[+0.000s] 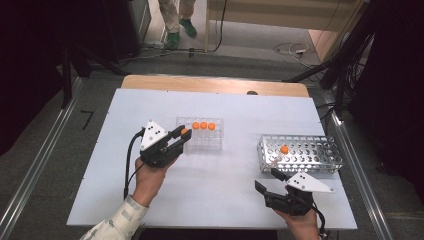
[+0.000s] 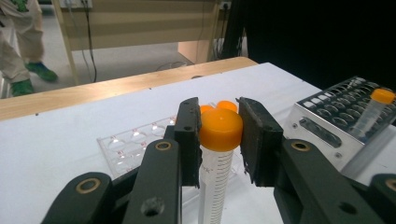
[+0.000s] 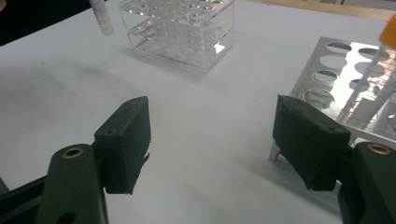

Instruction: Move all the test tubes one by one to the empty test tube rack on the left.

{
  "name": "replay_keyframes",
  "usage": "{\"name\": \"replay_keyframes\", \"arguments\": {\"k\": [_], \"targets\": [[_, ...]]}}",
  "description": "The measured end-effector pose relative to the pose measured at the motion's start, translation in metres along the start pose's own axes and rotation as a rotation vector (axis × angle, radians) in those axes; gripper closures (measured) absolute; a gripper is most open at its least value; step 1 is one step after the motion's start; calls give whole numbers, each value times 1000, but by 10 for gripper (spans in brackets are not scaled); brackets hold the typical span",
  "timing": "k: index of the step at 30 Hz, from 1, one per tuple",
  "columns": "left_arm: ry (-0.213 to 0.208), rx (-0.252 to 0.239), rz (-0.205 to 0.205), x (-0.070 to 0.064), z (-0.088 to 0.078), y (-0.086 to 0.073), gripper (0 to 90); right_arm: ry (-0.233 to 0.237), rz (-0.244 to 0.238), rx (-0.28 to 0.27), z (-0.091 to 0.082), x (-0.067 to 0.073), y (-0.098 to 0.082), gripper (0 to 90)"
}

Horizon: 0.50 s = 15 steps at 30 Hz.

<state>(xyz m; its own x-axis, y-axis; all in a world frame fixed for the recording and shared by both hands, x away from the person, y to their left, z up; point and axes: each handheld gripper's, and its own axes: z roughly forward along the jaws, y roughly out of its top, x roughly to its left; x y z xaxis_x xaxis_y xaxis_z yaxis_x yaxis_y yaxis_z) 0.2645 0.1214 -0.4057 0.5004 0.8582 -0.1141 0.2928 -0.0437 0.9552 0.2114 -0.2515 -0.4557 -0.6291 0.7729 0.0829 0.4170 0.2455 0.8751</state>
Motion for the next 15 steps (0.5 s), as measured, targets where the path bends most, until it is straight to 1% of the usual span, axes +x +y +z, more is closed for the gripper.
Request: {"name": "replay_keyframes", "arguments": {"k": [7, 15], "targets": [[36, -21, -3, 7, 7, 13, 703, -11, 8, 3, 0, -3, -1, 263], [71, -36, 4, 11, 18, 26, 703, -12, 11, 3, 0, -5, -2, 264]]}}
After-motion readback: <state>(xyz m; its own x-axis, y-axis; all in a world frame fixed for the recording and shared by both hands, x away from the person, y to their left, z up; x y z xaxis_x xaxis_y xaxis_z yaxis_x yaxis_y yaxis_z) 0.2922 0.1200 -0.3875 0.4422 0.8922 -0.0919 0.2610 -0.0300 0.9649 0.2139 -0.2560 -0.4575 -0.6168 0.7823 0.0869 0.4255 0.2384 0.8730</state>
